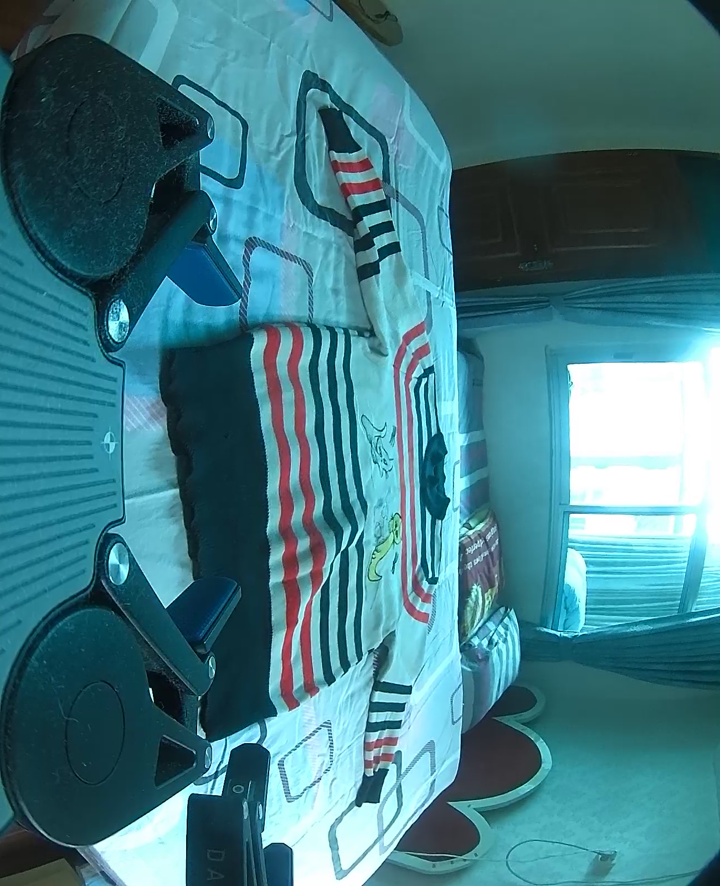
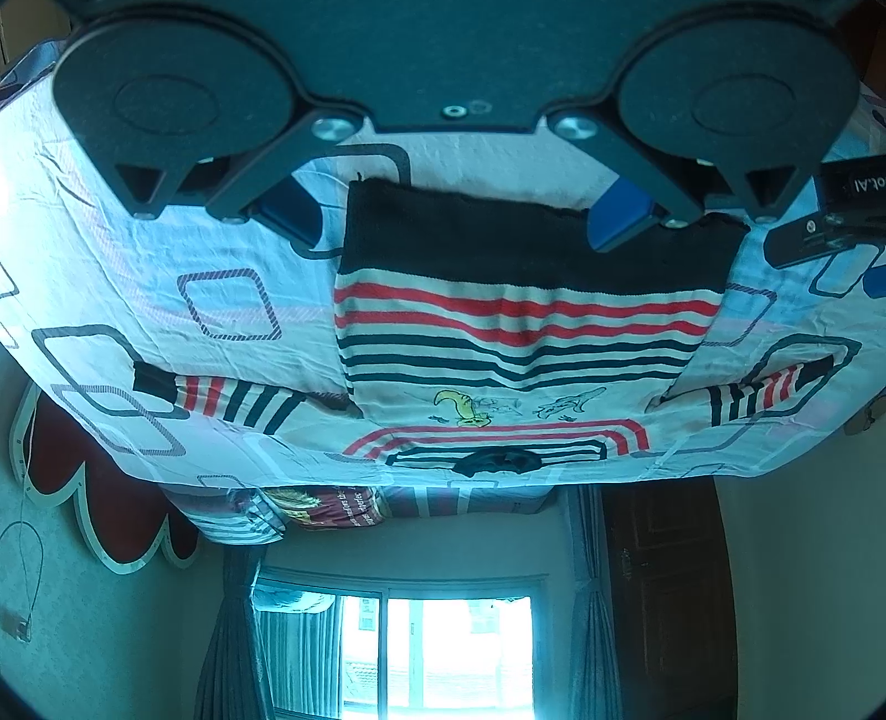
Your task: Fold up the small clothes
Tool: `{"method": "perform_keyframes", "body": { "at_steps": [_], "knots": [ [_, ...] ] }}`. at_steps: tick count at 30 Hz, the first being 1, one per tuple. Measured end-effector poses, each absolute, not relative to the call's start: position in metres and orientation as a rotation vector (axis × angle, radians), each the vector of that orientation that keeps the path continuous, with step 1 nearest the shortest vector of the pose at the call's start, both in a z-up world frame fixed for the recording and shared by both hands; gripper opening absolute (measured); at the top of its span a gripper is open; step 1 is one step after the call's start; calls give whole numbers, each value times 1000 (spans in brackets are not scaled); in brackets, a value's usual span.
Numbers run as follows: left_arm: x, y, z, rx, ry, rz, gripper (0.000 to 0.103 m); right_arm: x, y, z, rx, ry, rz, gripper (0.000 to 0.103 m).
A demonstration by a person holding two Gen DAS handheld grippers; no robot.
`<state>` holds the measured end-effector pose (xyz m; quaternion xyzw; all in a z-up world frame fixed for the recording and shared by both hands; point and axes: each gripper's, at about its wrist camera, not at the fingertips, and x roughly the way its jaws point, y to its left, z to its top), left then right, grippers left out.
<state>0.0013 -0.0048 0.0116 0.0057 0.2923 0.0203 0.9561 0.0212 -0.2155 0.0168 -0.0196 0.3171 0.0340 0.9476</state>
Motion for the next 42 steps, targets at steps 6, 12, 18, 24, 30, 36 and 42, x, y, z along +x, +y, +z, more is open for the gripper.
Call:
{"method": "perform_keyframes", "body": {
  "at_steps": [6,12,18,24,30,36,42],
  "knots": [
    [0,-6,11,12,590,47,103,21,-215,17,-39,642,76,102],
    [-1,-7,11,8,591,54,103,22,-215,17,-39,642,76,102],
    [0,-7,11,11,591,54,103,22,-216,17,-35,641,77,102],
    [1,-6,12,13,589,59,103,23,-214,18,-37,641,85,102],
    [0,-4,12,4,589,62,103,23,-214,17,-37,640,83,102],
    [2,-2,12,1,592,65,103,24,-216,17,-21,633,63,102],
    [30,37,-3,-246,649,28,103,34,-245,24,29,563,43,100]
  ]
}}
